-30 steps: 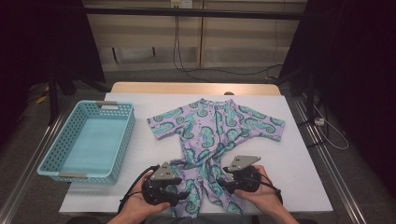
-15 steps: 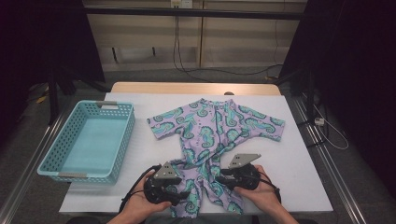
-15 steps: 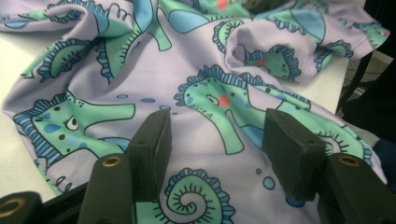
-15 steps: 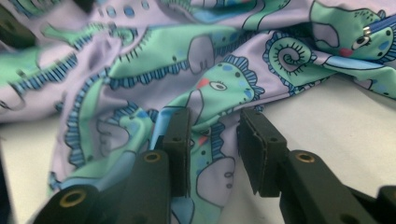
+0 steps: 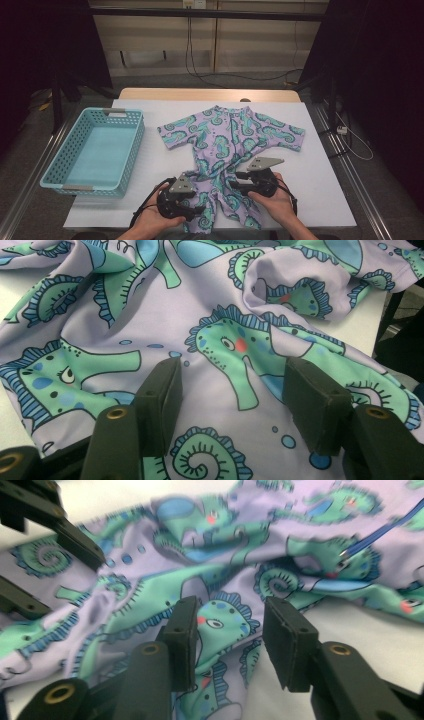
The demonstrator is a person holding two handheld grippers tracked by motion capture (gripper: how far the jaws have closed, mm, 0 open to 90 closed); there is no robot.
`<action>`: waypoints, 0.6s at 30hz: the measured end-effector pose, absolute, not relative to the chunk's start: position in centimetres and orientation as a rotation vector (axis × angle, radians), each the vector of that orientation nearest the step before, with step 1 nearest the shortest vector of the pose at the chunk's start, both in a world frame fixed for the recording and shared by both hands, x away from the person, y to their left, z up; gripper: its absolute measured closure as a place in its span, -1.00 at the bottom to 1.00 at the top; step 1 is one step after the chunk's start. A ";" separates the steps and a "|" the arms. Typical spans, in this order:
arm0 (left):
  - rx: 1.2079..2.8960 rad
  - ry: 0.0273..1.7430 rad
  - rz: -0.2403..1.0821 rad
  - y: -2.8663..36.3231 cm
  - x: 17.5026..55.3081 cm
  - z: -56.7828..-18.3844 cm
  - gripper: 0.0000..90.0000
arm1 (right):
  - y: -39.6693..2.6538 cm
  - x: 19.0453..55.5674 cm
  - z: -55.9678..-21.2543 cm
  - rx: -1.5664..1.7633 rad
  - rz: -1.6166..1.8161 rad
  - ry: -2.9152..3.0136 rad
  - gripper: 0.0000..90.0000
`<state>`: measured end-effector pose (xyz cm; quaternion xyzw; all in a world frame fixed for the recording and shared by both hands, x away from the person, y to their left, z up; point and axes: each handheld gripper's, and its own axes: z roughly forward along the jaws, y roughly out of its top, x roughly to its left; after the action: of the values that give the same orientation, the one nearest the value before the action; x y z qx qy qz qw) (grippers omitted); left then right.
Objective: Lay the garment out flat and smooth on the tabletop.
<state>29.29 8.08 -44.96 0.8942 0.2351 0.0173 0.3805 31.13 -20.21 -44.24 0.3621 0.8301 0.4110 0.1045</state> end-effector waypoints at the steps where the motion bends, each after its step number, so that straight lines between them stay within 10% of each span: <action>1: 2.282 0.598 0.046 8.1 29.3 -45.0 -0.08 | -20.0 31.3 -44.6 1.076 1.173 2.461 0.26; 18: 2.281 0.589 0.047 8.1 29.2 -45.0 -0.10 | -21.5 30.8 -44.0 1.056 1.109 2.427 0.94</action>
<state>29.17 8.07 -45.03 0.8943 0.2311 0.0183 0.3828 30.78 -21.50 -44.03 0.3646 0.8380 0.3828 0.1356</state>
